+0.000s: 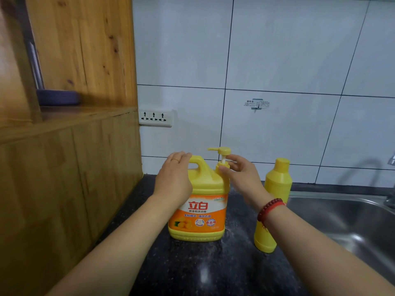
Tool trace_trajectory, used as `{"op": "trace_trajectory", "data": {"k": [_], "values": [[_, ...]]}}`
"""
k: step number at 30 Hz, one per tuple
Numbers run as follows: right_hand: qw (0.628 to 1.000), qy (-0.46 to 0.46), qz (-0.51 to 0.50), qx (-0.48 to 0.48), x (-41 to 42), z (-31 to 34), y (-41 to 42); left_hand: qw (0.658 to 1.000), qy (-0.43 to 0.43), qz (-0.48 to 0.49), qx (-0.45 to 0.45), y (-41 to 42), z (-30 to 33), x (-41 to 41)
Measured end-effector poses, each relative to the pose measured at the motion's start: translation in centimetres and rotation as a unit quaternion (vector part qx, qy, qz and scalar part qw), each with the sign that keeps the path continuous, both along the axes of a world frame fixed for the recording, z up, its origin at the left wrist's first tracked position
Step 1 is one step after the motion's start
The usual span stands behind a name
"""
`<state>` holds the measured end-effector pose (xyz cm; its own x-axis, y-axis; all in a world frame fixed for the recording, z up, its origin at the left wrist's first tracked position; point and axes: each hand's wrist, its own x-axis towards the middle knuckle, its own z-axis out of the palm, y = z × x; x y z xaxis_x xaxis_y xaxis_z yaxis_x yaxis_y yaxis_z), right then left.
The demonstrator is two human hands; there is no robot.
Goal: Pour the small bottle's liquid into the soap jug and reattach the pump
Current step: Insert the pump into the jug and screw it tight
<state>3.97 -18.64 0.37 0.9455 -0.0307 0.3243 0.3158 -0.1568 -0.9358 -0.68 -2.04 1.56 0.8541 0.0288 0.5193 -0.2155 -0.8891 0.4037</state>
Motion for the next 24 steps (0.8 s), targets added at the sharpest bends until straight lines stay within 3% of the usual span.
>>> {"op": "trace_trajectory", "data": {"k": [7,11,15,24], "values": [[0.998,-0.026,-0.047,-0.029,0.12,-0.06,0.38,1.0,-0.005,0.002,0.005,0.05,-0.05,0.02],[0.998,-0.007,-0.002,-0.065,-0.09,0.29,-0.06,1.0,-0.002,0.004,0.008,0.05,-0.06,-0.02],[0.999,0.02,0.034,-0.037,-0.29,0.55,-0.26,1.0,-0.003,0.001,0.01,0.06,-0.05,-0.02],[0.999,0.01,-0.021,-0.035,-0.14,0.36,0.3,1.0,0.002,0.002,0.013,0.02,0.06,-0.11]]}}
